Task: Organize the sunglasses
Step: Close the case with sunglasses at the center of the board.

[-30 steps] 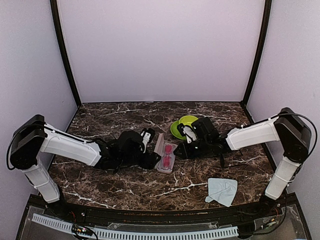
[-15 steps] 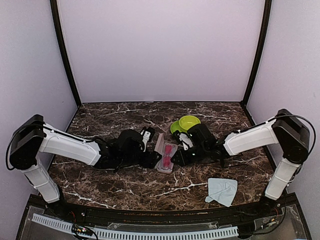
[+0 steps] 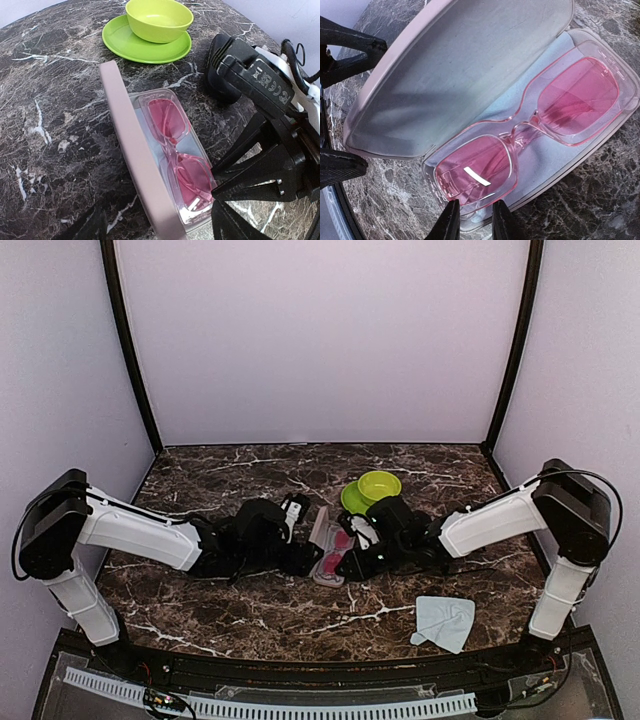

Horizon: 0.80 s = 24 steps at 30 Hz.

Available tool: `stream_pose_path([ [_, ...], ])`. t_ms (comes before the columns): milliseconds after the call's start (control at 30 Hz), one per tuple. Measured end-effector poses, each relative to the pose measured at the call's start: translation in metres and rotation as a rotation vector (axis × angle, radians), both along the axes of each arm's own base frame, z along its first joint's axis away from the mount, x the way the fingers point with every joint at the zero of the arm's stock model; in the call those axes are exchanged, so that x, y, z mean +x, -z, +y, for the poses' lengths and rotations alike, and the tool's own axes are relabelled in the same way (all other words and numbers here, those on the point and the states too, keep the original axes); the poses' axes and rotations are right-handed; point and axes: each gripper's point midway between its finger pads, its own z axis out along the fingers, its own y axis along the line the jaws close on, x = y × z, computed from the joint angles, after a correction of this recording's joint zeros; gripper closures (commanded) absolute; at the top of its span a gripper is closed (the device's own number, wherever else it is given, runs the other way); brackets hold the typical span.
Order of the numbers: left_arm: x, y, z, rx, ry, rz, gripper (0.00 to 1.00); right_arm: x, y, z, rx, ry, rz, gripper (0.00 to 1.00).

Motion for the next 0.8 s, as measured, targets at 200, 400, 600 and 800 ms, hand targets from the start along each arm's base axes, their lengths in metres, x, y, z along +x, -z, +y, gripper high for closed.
stream_pose_path([
  [200,0.001,-0.002,-0.001,-0.002,0.0,-0.003,0.25,-0.002,0.001,0.0,-0.009,-0.002,0.0,0.76],
  [400,0.0,-0.004,0.0,0.008,0.006,-0.003,0.24,0.002,-0.001,-0.005,-0.032,0.011,-0.015,0.73],
  [600,0.001,-0.013,-0.005,-0.01,0.018,-0.007,0.22,0.011,-0.011,-0.017,-0.041,0.037,-0.032,0.66],
  [800,0.002,-0.021,-0.012,-0.025,0.029,-0.008,0.21,0.028,-0.021,-0.027,-0.021,0.093,-0.041,0.69],
])
